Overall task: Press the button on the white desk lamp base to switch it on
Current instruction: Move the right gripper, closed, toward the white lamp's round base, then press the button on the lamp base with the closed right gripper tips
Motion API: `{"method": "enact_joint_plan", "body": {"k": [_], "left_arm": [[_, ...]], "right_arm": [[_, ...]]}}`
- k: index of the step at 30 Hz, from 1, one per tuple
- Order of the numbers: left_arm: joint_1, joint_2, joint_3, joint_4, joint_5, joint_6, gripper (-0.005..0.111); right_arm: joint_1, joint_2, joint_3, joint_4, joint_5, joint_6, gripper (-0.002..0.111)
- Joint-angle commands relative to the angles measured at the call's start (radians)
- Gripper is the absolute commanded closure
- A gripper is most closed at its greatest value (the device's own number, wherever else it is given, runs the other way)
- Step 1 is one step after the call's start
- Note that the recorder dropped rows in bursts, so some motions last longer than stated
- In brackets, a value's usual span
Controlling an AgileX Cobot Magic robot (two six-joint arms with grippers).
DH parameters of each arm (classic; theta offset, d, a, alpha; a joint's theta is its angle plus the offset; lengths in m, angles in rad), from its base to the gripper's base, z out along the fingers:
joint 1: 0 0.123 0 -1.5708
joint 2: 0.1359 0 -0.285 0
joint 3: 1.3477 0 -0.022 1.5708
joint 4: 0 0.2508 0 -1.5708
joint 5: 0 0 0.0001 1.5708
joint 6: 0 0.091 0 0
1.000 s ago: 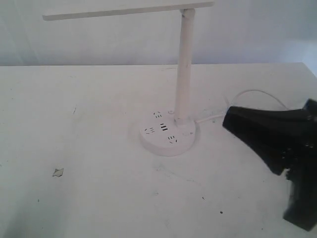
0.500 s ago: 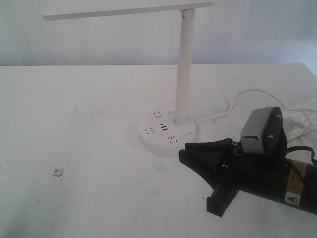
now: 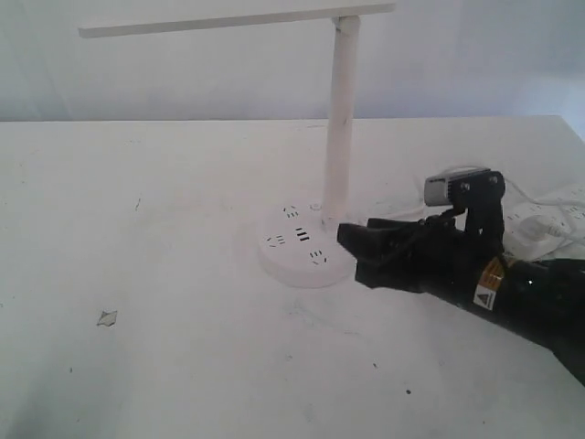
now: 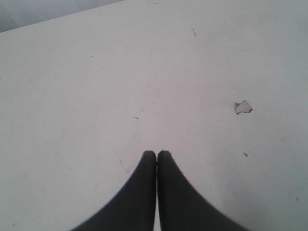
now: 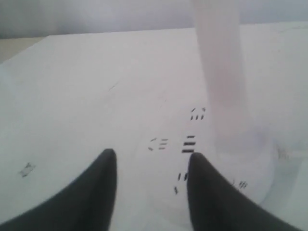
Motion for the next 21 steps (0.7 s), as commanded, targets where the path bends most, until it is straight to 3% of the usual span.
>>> {"method": "enact_joint_plan", "body": {"k": [1,4,13,21], "left_arm": [[0.001,-0.004,0.003,-0.001,0.001,-0.001,0.107],[0.001,-0.004,0.003,-0.001,0.001,-0.001,0.107],[0.001,-0.004,0.003,-0.001,0.001,-0.001,0.107],[0.001,-0.004,0.003,-0.001,0.001,-0.001,0.107]], "right_arm": [[0.003,0.013,-0.078,0.066,0.033,-0.033,0.092],[0.003,0.026,-0.135,0.066,0.072,-0.033,0.108],[0.003,0.071,-0.247,-0.173,0.259,-0.036,0.108],[0.003,0.071,-0.259,-0.206,0.518,-0.046,0.108]]}}
